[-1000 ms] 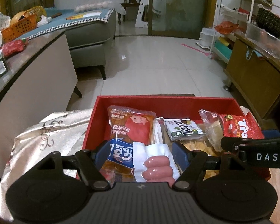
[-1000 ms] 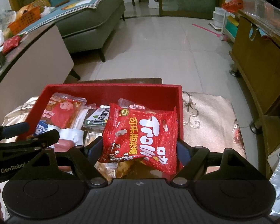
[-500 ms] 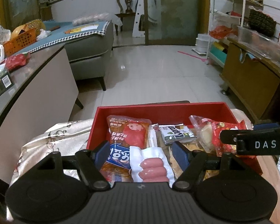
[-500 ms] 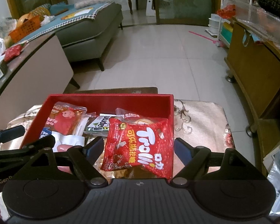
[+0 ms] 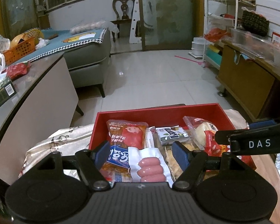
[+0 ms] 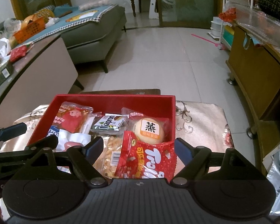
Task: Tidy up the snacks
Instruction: 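Open both grippers to release the Trolli bag and sausage pack in the box, then withdraw both grippers from the box toward the white snack bags on the table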
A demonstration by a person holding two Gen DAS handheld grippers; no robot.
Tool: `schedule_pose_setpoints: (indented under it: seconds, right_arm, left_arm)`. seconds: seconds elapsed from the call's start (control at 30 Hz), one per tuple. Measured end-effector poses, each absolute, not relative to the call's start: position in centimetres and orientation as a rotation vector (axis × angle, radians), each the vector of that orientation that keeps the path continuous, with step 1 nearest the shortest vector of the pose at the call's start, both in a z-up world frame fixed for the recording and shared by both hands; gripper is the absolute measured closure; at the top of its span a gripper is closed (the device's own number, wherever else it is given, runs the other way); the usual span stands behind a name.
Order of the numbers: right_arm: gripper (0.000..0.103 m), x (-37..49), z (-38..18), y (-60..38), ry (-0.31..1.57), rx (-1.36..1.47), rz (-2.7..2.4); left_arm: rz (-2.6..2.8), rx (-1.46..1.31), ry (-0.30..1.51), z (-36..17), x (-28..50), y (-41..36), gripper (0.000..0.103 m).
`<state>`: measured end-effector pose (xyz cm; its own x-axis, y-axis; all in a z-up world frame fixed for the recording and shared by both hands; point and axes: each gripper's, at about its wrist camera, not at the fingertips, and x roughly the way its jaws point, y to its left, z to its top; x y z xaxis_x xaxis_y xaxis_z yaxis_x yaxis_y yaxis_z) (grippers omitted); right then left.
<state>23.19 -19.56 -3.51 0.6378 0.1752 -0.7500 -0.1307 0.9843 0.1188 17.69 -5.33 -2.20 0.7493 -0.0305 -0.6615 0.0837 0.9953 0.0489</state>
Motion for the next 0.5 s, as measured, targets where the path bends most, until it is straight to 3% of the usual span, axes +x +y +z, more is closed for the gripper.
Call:
schedule_pose_setpoints:
  seconds: [0.5]
  right_arm:
    - [0.014,20.3,-2.5,-20.5,0.845,0.057,0.187]
  left_arm:
    - [-0.121,0.066,0.774,-2.8,14.6,-5.4,0.036]
